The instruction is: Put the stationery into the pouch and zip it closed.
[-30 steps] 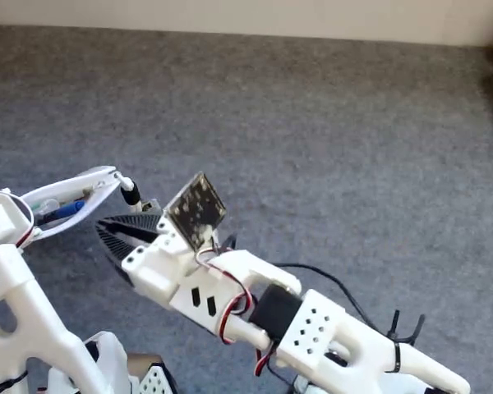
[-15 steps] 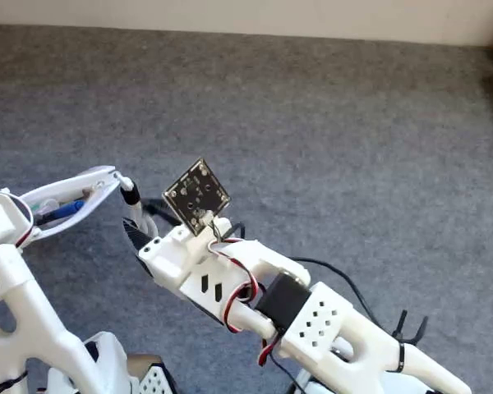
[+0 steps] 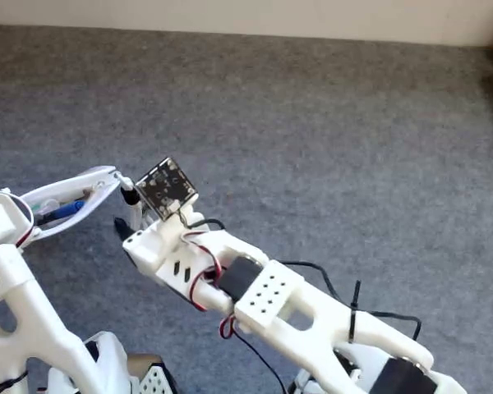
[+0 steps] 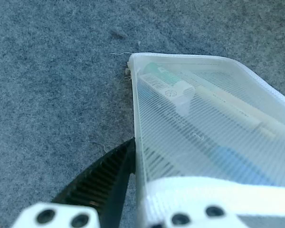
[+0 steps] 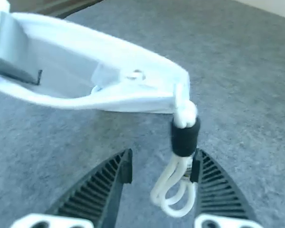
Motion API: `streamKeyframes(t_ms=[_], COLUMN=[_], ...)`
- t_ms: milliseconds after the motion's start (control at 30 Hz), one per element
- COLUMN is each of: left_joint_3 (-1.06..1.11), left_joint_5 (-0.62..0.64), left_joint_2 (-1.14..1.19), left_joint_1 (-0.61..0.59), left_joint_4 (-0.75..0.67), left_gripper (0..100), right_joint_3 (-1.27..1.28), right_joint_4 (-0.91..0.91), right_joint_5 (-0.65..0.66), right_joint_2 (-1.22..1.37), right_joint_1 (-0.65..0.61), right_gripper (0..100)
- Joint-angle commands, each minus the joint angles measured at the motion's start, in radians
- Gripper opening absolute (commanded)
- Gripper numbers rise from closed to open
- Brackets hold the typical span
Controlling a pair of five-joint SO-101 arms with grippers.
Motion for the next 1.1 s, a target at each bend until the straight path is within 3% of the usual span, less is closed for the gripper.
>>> streamKeyframes(t_ms=[0,500,700,833,933,1067], left_joint_3=[0.01,0.01,0.01,0.01,0.01,0.01], left_joint_5=[0.012,0.011,0.011,0.011,0.011,0.011], left_joint_2=[0.019,0.019,0.019,0.019,0.019,0.019], left_joint_1=[-0.004,-0.004,-0.004,-0.004,-0.004,-0.004], left_joint_4=[-0.02,-0.02,-0.02,-0.02,-0.02,-0.021], left_gripper=[0,0,0,0,0,0], right_joint_3=[-0.064,-0.059,-0.058,-0.058,-0.056,-0.048], right_joint_4=[-0.093,-0.268,-0.334,-0.337,-0.337,-0.329], right_joint_5=[-0.012,-0.005,-0.003,0.097,0.146,0.193], right_joint_2=[0.013,0.131,0.131,0.133,0.131,0.131], right_joint_1=[0.048,0.059,0.062,0.061,0.061,0.062], right_gripper=[19.4,19.0,9.6,8.6,0.5,0.3])
